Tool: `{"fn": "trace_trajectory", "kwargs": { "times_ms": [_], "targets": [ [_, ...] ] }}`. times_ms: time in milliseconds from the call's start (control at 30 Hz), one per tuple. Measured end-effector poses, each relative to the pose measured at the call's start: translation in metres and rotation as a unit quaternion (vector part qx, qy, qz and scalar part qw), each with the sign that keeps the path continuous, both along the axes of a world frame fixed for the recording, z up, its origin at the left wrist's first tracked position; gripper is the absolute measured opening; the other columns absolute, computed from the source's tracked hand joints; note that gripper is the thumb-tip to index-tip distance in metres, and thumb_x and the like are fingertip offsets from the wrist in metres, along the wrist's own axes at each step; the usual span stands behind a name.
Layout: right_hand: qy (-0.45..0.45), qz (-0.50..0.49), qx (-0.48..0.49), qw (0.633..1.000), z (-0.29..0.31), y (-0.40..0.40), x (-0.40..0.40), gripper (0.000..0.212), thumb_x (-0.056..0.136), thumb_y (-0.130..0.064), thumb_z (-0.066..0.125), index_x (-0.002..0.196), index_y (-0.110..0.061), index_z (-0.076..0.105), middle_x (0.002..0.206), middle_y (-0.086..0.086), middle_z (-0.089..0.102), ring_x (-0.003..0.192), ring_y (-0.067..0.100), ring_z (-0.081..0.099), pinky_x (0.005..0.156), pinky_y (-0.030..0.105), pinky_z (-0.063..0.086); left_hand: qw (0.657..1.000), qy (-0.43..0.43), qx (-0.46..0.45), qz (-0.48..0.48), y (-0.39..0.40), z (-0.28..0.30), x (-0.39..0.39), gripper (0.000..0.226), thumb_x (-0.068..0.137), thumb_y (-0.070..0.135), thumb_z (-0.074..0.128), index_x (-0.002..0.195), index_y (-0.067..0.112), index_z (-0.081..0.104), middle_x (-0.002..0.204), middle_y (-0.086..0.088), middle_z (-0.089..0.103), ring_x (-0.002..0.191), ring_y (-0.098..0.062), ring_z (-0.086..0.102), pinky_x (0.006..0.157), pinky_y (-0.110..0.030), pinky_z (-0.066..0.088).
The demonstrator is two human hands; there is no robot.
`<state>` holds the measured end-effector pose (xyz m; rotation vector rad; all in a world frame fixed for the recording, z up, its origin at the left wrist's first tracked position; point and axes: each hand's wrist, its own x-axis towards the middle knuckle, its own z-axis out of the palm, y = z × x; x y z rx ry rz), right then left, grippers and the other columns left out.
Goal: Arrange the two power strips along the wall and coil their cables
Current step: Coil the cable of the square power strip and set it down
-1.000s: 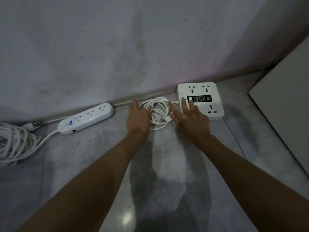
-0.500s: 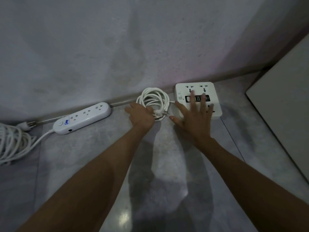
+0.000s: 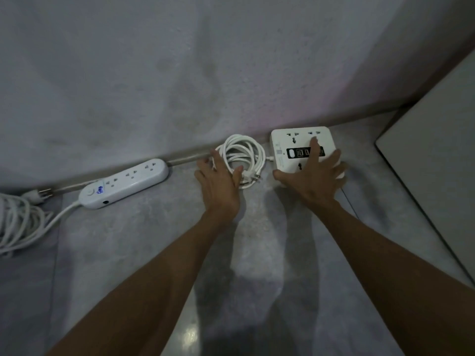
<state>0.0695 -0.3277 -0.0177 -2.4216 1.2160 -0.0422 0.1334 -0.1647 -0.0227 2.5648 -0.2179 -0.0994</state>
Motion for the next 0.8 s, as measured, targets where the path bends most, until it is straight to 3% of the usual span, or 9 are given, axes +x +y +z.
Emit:
{"fn": "trace_trajectory", "kwargs": {
  "times_ms": [100, 167, 300, 400, 500, 600, 700, 800],
  "targets": [
    [-0.048, 0.063, -0.068, 0.995, 0.001, 0.001, -0.007, 0.117, 0.054, -0.066, 0.073, 0.148, -0.034, 0.011, 0.154, 0.024, 0.006, 0.137, 0.052, 0.010, 0.108, 0.064, 0.013, 0.996, -0.047, 0.040, -0.068, 0.011, -0.007, -0.005, 0.064, 0.099, 0.038, 0.042, 0.154, 0.022, 0.014, 0.159, -0.010, 0.012, 0.141, -0.032, 0.019, 0.109, -0.044, 0.026],
    [-0.077, 0.111, -0.102, 0.986, 0.000, 0.001, -0.009, 0.115, 0.053, -0.065, 0.072, 0.149, -0.034, 0.016, 0.154, 0.022, 0.010, 0.135, 0.049, 0.013, 0.107, 0.064, 0.015, 0.987, -0.086, 0.073, -0.115, 0.017, -0.013, -0.009, 0.058, 0.101, 0.034, 0.030, 0.154, 0.028, 0.008, 0.162, -0.004, 0.005, 0.147, -0.028, 0.010, 0.113, -0.046, 0.021],
    [-0.066, 0.138, -0.089, 0.984, -0.003, -0.001, -0.007, 0.100, 0.057, -0.064, 0.071, 0.142, -0.031, 0.030, 0.155, 0.015, 0.014, 0.136, 0.049, 0.011, 0.109, 0.065, 0.014, 0.978, -0.109, 0.080, -0.156, 0.015, -0.019, -0.007, 0.058, 0.103, 0.018, 0.028, 0.153, 0.010, 0.001, 0.160, -0.008, -0.012, 0.147, -0.024, -0.012, 0.118, -0.046, -0.004],
    [-0.031, 0.127, -0.056, 0.990, -0.008, 0.002, -0.002, 0.093, 0.066, -0.068, 0.067, 0.142, -0.030, 0.029, 0.157, 0.015, 0.008, 0.138, 0.052, 0.003, 0.110, 0.068, 0.010, 0.980, -0.087, 0.024, -0.178, 0.010, -0.021, -0.001, 0.056, 0.103, 0.011, 0.028, 0.151, 0.000, 0.000, 0.159, -0.012, -0.012, 0.147, -0.023, -0.010, 0.121, -0.045, 0.001],
    [0.010, 0.140, -0.067, 0.988, -0.010, 0.003, 0.002, 0.096, 0.071, -0.075, 0.055, 0.147, -0.030, 0.020, 0.159, 0.015, -0.001, 0.139, 0.055, -0.006, 0.108, 0.071, 0.003, 0.981, -0.015, -0.042, -0.190, 0.013, -0.019, 0.006, 0.058, 0.103, 0.032, 0.022, 0.154, 0.012, 0.002, 0.160, -0.013, -0.011, 0.148, -0.026, -0.009, 0.121, -0.043, -0.001],
    [0.039, 0.170, -0.123, 0.977, -0.013, 0.001, 0.000, 0.098, 0.074, -0.081, 0.041, 0.151, -0.026, 0.013, 0.158, 0.021, -0.001, 0.140, 0.054, -0.007, 0.109, 0.068, -0.004, 0.969, -0.033, 0.024, -0.243, 0.019, -0.019, 0.002, 0.076, 0.091, 0.067, 0.007, 0.154, 0.025, -0.004, 0.158, -0.013, -0.020, 0.146, -0.026, -0.019, 0.118, -0.042, -0.006],
    [0.019, 0.193, -0.154, 0.969, -0.020, 0.002, -0.005, 0.098, 0.078, -0.081, 0.028, 0.152, -0.018, 0.014, 0.156, 0.028, 0.006, 0.144, 0.046, 0.002, 0.116, 0.059, 0.002, 0.954, -0.088, 0.110, -0.264, 0.020, -0.027, 0.000, 0.087, 0.086, 0.073, 0.000, 0.154, 0.019, 0.001, 0.158, -0.020, -0.015, 0.147, -0.033, -0.014, 0.118, -0.045, 0.000],
    [-0.003, 0.197, -0.152, 0.969, -0.028, 0.003, -0.005, 0.098, 0.080, -0.080, 0.015, 0.151, -0.013, 0.019, 0.155, 0.030, 0.012, 0.145, 0.043, 0.009, 0.117, 0.053, 0.012, 0.957, -0.050, 0.149, -0.242, 0.012, -0.025, 0.009, 0.085, 0.088, 0.071, 0.009, 0.154, 0.017, 0.002, 0.158, -0.022, -0.013, 0.147, -0.035, -0.010, 0.120, -0.046, 0.001]
  ]
}}
